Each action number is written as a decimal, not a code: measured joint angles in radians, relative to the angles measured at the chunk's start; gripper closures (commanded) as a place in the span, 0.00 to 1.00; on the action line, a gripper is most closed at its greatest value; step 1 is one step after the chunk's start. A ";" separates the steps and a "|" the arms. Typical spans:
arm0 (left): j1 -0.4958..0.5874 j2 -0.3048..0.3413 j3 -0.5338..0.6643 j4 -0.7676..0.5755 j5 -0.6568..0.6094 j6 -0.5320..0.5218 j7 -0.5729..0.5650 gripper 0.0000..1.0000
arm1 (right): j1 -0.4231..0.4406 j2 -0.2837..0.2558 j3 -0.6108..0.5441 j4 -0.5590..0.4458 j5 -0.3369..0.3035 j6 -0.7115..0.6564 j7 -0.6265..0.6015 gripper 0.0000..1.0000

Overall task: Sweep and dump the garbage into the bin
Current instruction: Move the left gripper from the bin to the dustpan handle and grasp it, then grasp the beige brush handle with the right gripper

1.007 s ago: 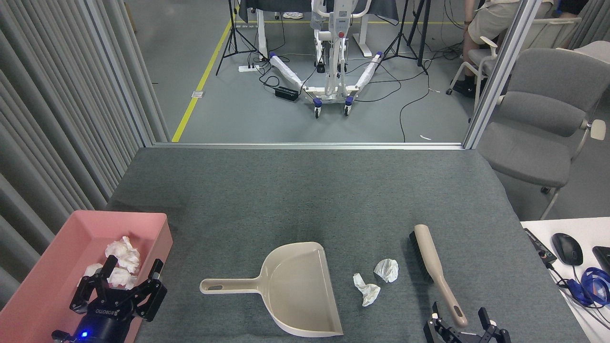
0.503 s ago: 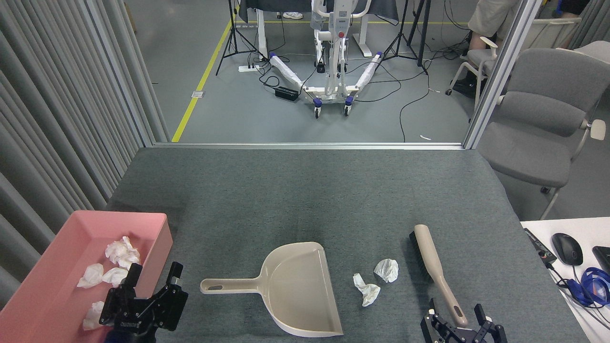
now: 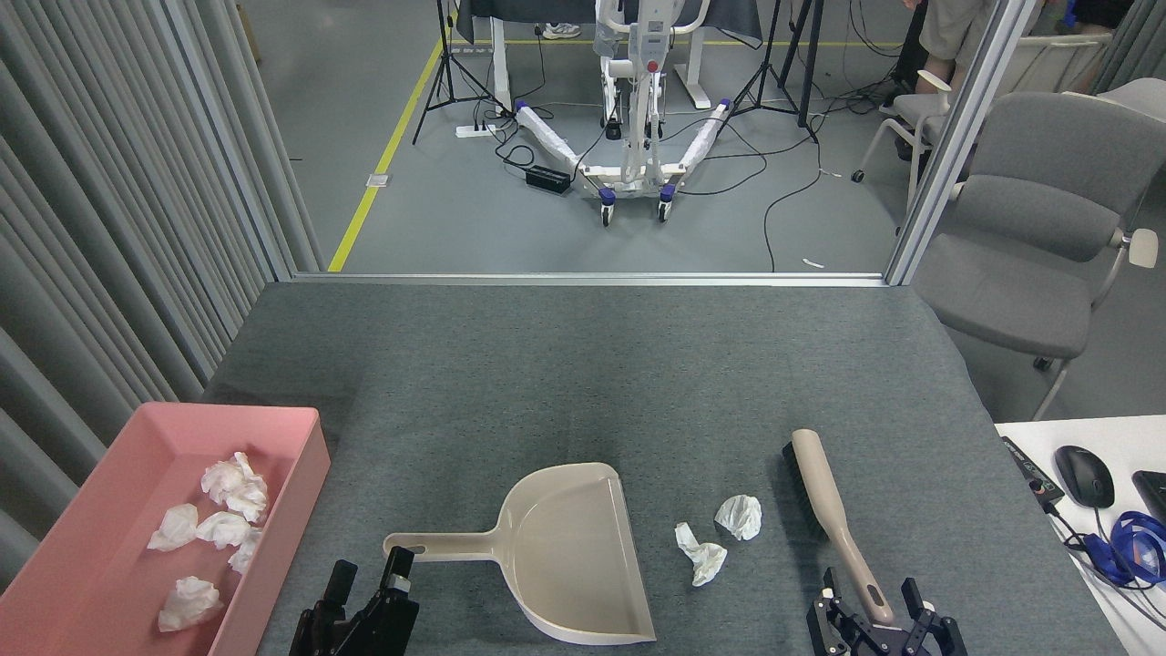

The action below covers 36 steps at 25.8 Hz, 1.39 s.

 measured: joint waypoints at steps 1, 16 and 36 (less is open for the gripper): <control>0.001 -0.001 -0.002 0.008 0.046 0.000 0.000 0.00 | 0.000 0.000 0.000 0.001 0.000 0.000 0.000 0.15; -0.107 -0.071 -0.027 0.234 0.164 0.007 0.028 0.00 | -0.017 -0.010 0.004 0.015 -0.002 -0.006 0.003 0.39; -0.240 -0.102 -0.040 0.410 0.176 0.073 0.062 0.09 | -0.013 -0.013 0.007 0.017 0.002 -0.040 0.002 0.90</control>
